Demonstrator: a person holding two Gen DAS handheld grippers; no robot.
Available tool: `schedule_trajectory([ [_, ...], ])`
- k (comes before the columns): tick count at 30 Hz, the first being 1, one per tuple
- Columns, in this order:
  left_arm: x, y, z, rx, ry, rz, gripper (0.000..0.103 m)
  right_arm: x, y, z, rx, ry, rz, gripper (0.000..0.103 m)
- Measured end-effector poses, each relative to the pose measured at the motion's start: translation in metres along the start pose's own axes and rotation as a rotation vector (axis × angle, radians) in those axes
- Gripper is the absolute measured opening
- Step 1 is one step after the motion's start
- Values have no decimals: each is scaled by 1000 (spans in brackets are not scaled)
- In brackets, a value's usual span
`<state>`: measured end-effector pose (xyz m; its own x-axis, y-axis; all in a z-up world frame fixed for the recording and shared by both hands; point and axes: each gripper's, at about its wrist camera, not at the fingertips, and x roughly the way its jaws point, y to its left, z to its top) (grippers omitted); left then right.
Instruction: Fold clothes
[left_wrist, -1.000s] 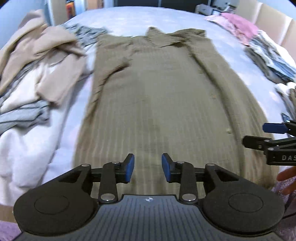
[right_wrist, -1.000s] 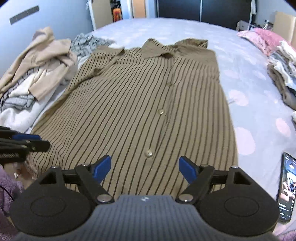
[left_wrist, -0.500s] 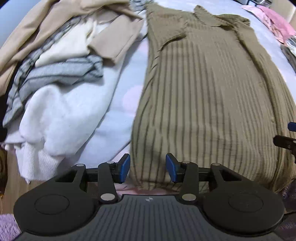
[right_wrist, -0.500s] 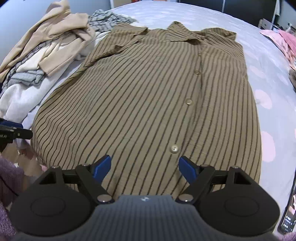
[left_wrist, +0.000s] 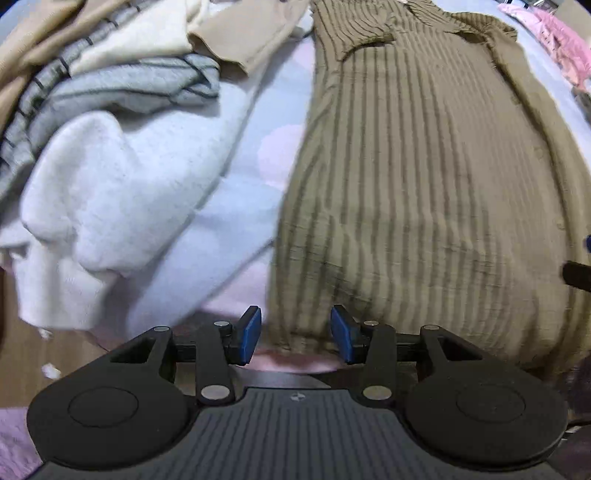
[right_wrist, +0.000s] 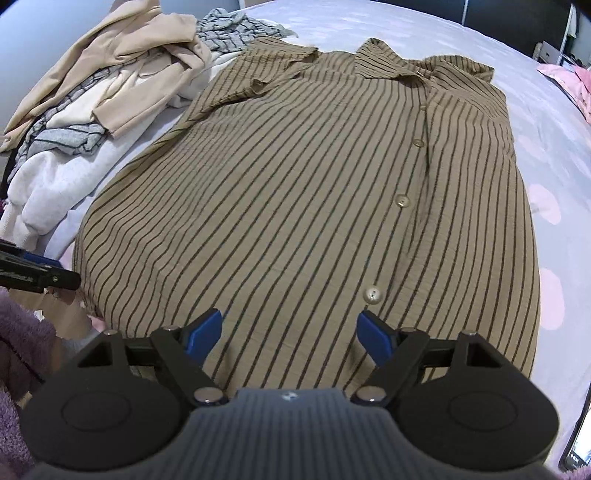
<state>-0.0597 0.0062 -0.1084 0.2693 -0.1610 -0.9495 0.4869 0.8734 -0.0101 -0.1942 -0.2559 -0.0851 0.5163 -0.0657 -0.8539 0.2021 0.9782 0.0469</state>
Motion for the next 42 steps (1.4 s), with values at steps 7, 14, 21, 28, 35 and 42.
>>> schedule_trajectory([
  [7, 15, -3, 5, 37, -3, -4, 33, 2, 5, -6, -28, 15, 6, 82],
  [14, 12, -6, 6, 46, -4, -35, 1, 8, -5, -10, 16, 58, -53, 82],
  [21, -34, -22, 5, 127, -47, -153, 0, 9, -13, -13, 33, 77, -91, 82],
  [28, -75, -76, 15, 373, -117, -217, 0, 5, -20, -17, 48, 80, -113, 82],
  [35, -72, -140, 38, 567, -109, -309, 0, -1, -33, -23, 103, 74, -128, 82],
  [42, -46, -195, 45, 708, -52, -374, 0, -8, -46, -29, 171, 57, -146, 82],
])
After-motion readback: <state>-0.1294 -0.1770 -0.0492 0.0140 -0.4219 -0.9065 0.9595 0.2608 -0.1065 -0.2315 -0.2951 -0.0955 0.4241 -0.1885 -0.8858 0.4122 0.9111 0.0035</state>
